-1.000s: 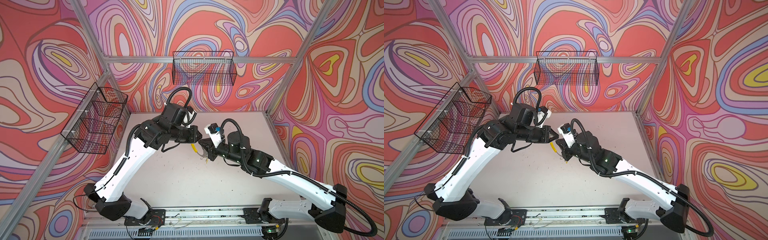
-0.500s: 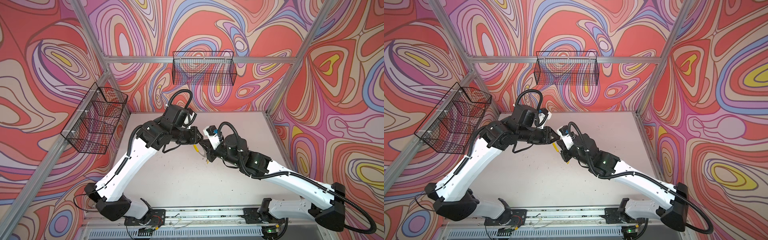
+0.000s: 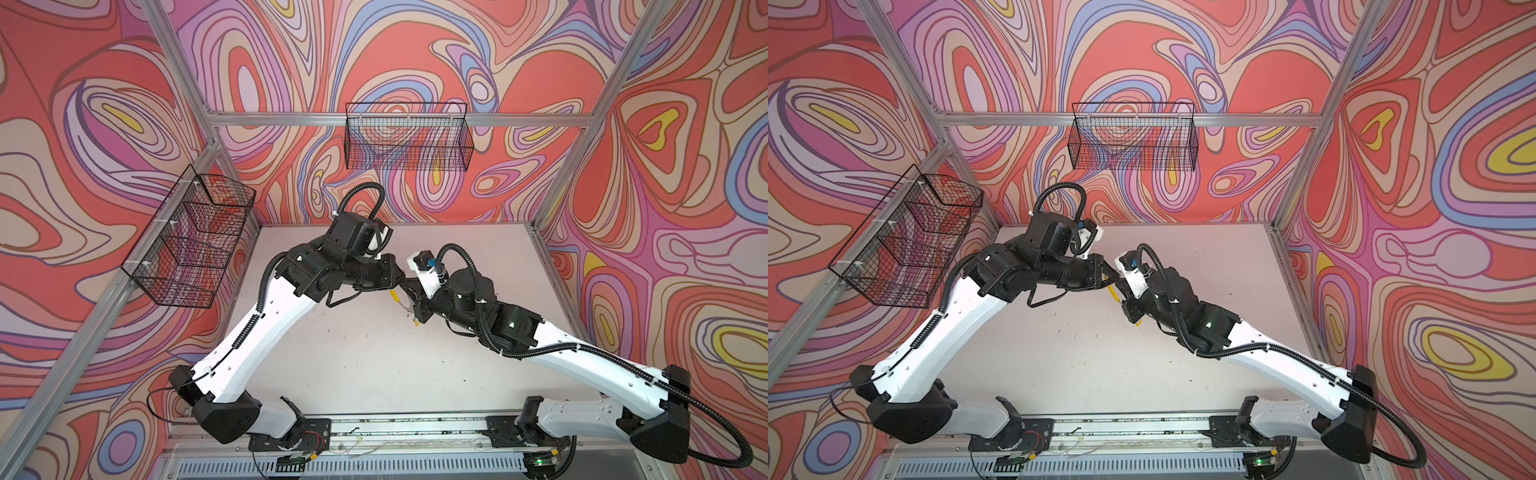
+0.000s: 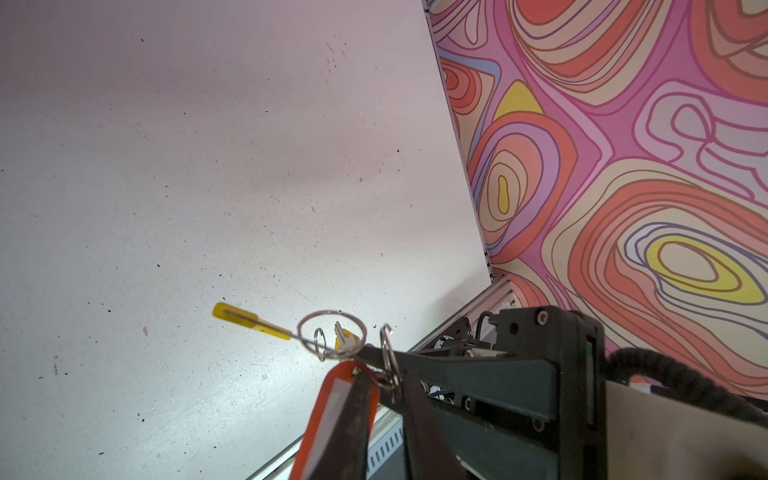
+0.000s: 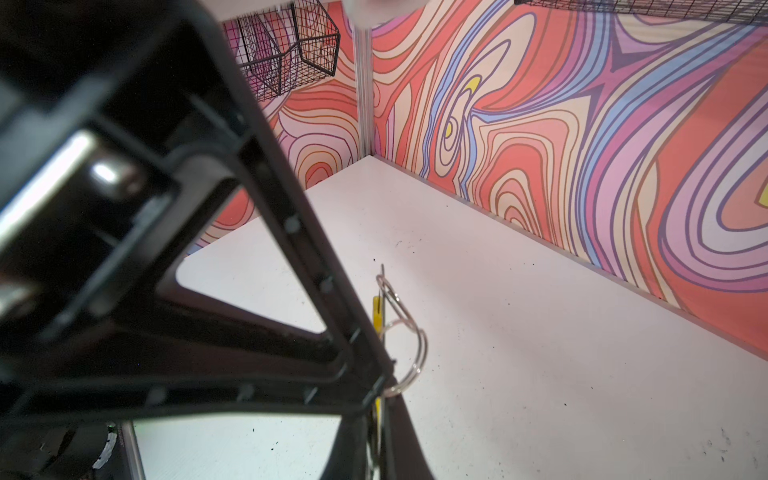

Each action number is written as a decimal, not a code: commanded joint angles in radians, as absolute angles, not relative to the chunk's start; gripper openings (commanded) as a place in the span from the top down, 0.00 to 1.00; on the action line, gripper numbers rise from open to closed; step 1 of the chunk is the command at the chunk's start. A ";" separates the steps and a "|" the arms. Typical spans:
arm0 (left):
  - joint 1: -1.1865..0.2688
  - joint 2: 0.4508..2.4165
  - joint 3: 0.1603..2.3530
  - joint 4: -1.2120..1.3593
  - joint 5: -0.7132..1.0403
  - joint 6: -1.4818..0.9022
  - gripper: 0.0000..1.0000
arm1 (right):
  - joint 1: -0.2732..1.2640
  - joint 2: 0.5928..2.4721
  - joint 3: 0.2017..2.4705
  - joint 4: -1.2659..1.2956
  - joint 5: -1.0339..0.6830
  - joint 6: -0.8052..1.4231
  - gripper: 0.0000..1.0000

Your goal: Put the keys on the keyring

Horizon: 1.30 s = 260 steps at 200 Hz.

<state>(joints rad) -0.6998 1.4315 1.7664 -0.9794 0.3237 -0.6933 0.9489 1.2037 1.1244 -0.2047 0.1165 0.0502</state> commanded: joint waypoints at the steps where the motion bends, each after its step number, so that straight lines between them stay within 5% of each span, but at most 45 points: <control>1: -0.704 1.397 1.748 -0.933 0.319 -0.710 0.76 | 0.959 1.185 1.127 -0.127 0.092 0.034 1.00; 260: -0.689 1.404 1.826 -0.947 0.305 -0.647 0.72 | 0.958 1.182 1.126 -0.137 0.077 0.036 1.00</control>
<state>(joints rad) -0.6930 1.3819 1.7889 -0.9501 0.2890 -0.6613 0.9508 1.2022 1.1244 -0.1642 0.0853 0.0456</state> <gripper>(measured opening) 0.288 0.055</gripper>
